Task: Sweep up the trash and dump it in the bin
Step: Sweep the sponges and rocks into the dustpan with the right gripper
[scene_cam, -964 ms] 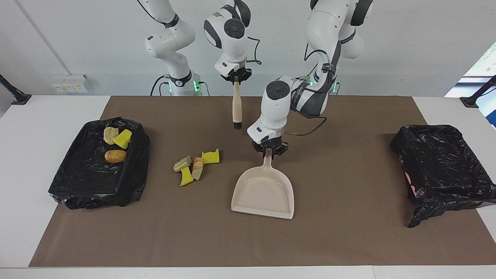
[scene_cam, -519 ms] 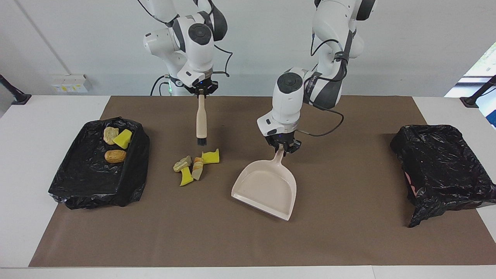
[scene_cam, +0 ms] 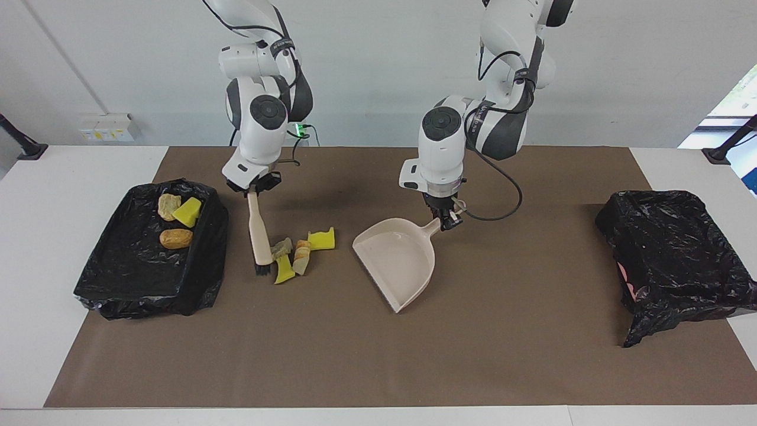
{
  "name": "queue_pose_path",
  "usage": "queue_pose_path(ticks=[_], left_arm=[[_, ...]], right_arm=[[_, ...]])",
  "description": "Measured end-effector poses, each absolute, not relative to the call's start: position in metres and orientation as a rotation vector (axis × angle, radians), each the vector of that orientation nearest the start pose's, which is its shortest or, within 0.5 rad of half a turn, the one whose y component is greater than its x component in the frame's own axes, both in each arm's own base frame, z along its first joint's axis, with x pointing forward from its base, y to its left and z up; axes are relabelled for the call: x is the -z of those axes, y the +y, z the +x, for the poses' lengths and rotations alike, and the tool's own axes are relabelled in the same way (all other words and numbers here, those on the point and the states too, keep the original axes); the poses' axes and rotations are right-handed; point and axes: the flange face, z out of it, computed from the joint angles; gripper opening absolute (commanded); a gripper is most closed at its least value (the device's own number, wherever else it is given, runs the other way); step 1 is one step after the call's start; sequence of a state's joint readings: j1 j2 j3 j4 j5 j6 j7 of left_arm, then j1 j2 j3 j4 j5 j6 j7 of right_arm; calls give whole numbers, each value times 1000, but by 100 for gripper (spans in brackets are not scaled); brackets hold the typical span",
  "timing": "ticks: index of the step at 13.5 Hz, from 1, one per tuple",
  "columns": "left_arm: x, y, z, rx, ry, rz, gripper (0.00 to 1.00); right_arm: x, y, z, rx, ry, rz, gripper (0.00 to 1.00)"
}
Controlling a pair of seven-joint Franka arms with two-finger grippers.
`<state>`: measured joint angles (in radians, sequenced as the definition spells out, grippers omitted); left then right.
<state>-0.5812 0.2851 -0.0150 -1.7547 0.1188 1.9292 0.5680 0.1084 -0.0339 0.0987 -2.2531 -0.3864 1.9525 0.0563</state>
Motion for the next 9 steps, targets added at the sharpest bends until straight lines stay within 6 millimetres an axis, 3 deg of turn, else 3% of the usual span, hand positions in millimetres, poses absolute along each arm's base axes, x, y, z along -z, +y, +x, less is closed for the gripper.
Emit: queue_pose_path(ticks=[3, 5, 7, 9], left_arm=[[-388, -338, 504, -213, 1824, -2423, 0], [-386, -340, 487, -195, 1865, -2383, 0], [-380, -348, 467, -165, 1910, -2318, 0], [-377, -348, 456, -165, 1927, -2289, 0]], right_arm=[[-343, 60, 492, -397, -640, -3410, 0], [-334, 62, 493, -414, -625, -3387, 0], [-327, 77, 489, -431, -523, -3299, 0], [-322, 105, 483, -432, -449, -3207, 0]])
